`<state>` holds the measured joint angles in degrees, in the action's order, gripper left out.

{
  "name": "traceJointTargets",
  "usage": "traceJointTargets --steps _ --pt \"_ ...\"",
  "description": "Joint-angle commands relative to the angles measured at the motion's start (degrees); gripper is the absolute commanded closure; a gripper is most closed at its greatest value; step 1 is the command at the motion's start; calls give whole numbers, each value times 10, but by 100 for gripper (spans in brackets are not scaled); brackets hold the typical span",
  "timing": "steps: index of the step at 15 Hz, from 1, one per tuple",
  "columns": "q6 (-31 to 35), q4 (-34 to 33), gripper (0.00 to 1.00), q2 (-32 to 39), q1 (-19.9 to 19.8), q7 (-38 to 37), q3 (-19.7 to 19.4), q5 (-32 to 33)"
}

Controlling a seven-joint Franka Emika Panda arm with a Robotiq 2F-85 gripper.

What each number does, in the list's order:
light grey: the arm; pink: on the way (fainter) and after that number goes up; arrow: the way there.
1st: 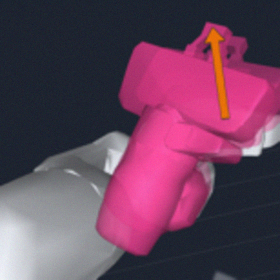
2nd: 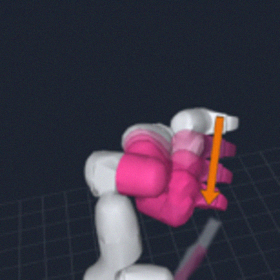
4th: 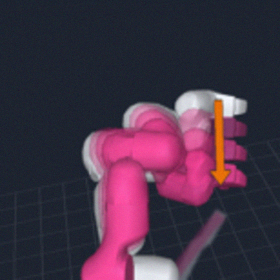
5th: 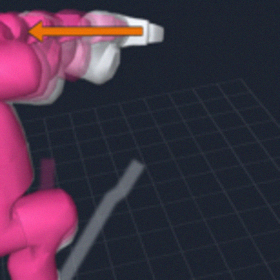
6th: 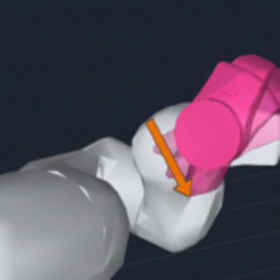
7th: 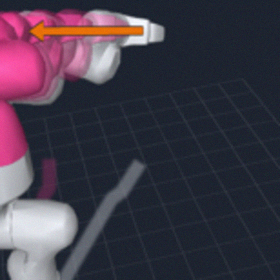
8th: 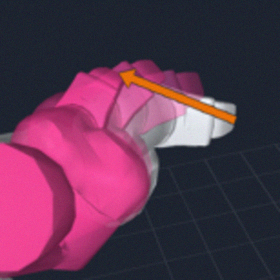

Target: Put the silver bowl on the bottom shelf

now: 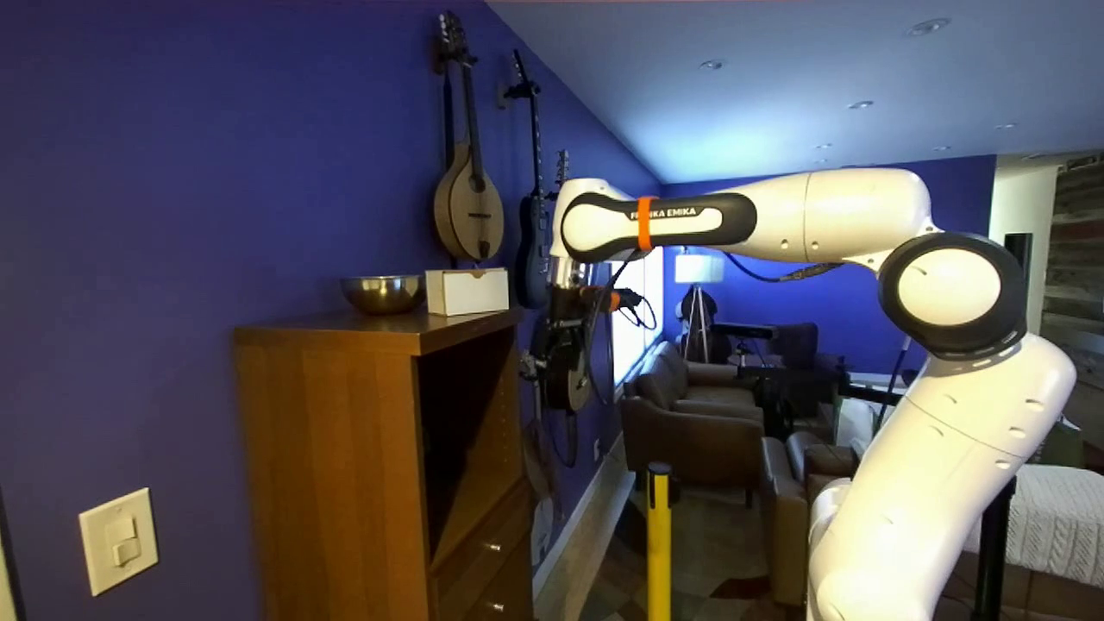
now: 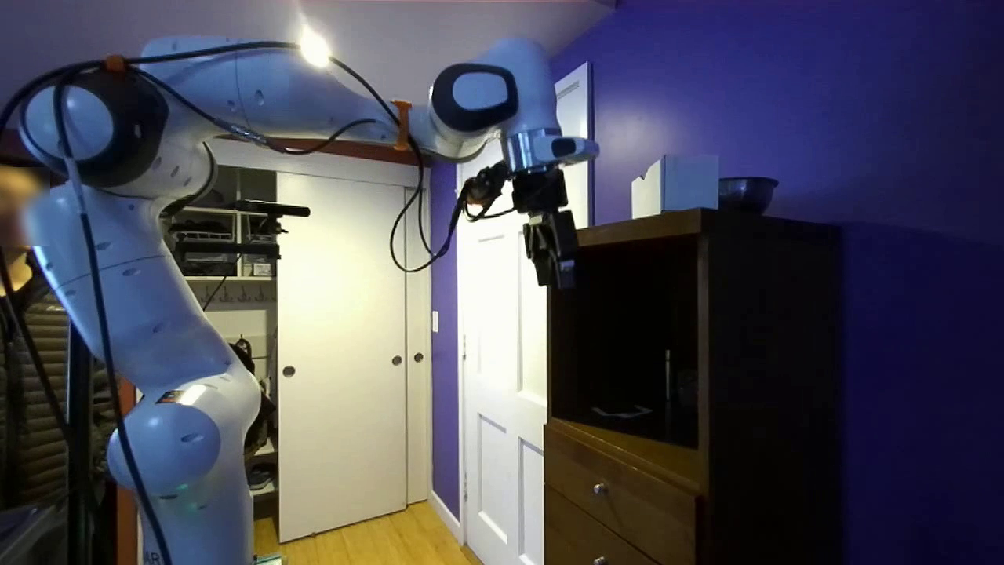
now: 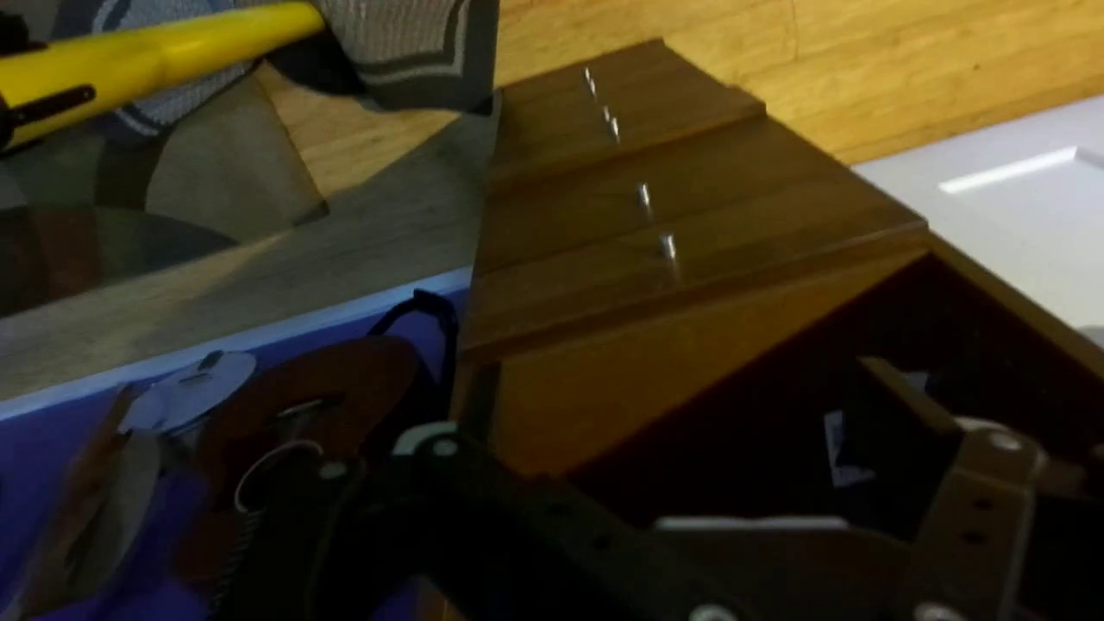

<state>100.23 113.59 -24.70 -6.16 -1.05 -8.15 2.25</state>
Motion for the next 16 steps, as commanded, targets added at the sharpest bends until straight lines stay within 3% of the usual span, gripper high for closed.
traceJointTargets --steps 1,4,5,8,12,16 --pt "-3 -128 0 45 -9 -38 16 13" --pt "-6 -168 0 79 3 -25 38 36" --pt "6 -131 0 42 0 -23 22 11" --pt "5 -149 0 68 5 -24 37 24" --pt "53 -185 0 70 -11 -133 44 32" --pt "76 -281 0 85 -19 -166 53 70"
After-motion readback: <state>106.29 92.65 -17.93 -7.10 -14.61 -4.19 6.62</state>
